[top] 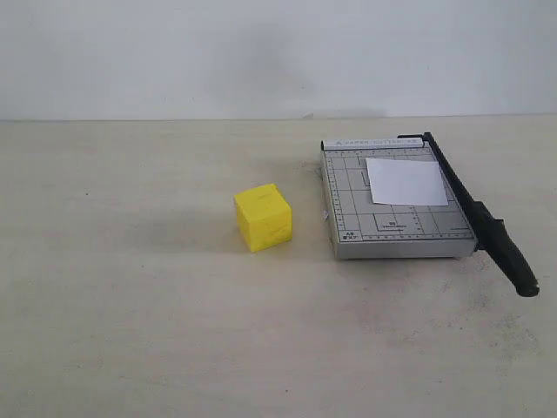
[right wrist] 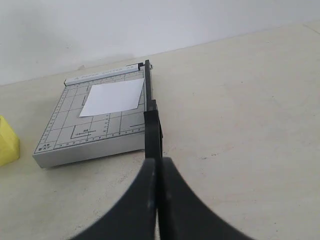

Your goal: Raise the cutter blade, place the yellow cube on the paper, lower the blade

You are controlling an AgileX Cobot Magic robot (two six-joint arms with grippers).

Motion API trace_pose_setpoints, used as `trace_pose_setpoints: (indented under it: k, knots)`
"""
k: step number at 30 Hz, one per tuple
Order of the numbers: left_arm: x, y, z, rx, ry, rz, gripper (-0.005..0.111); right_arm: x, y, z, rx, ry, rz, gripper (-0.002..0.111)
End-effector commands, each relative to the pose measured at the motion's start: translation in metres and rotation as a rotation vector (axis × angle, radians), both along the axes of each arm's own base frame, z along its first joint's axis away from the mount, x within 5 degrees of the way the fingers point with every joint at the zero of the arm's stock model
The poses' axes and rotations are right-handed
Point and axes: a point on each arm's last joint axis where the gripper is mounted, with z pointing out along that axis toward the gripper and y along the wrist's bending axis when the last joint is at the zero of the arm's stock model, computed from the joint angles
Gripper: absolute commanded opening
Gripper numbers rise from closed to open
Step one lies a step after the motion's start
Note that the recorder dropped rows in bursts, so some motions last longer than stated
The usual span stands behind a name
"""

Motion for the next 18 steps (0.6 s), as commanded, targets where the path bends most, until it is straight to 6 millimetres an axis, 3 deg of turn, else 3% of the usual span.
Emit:
trace_pose_setpoints:
  k: [1, 13, 18]
  knots:
    - [0.000, 0.000, 0.002, -0.006, -0.013, 0.007, 0.004, 0.000, 0.000, 0.001, 0.000, -0.014, -0.003, 0.000]
    - [0.000, 0.000, 0.002, -0.006, -0.016, 0.007, 0.004, 0.001, 0.000, 0.005, 0.029, -0.054, -0.010, 0.000]
    - [0.000, 0.000, 0.002, -0.006, -0.016, 0.007, 0.004, 0.002, 0.006, 0.013, 0.621, -0.098, -0.047, 0.000]
